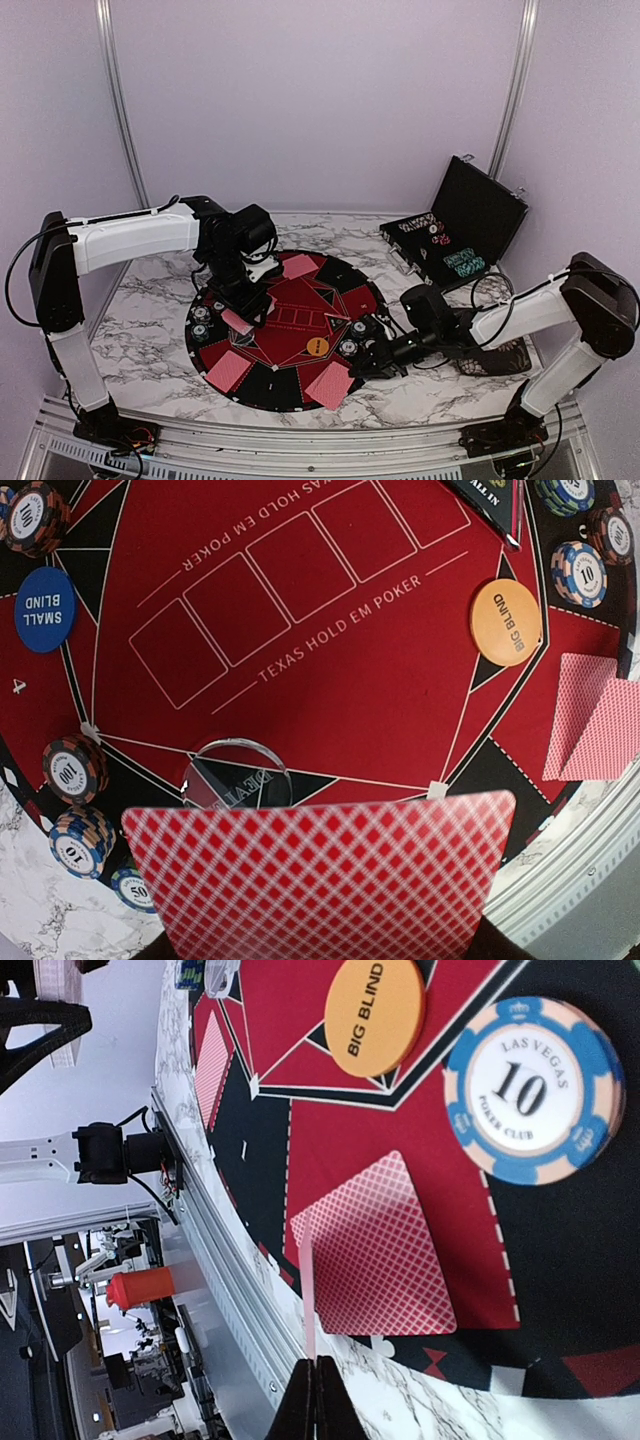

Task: Distribute texas hold em gaming equipment
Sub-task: Distribute the poker card in the big blind area.

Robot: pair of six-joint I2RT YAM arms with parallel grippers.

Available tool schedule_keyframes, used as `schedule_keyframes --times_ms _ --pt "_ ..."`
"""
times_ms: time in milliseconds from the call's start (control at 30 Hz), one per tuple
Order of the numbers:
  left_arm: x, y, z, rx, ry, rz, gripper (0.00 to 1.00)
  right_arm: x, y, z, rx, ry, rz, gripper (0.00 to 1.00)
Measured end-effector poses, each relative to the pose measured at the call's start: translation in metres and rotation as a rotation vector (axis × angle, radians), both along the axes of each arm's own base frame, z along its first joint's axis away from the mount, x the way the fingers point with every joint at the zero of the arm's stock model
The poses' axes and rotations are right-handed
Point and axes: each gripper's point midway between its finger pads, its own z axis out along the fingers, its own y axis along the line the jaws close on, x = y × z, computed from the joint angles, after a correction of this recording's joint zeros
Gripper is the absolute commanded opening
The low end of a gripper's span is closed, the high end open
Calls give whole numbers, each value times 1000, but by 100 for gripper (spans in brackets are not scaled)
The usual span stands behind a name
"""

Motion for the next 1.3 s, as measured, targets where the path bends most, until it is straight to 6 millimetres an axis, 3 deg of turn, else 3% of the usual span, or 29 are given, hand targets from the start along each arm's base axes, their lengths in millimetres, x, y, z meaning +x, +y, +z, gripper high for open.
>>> schedule_keyframes --times_ms 467,867,1133,1300 --pt "0 0 0 1 1 0 45 4 -10 -15 -69 -2 -54 15" --pt "0 0 0 1 1 0 45 3 -31 -30 -199 -21 -87 35" --pt "0 0 0 0 1 0 45 3 -38 -26 -258 -49 -99 43" --pt "-1 0 -2 0 5 0 45 13 -32 -4 -245 -95 -106 51"
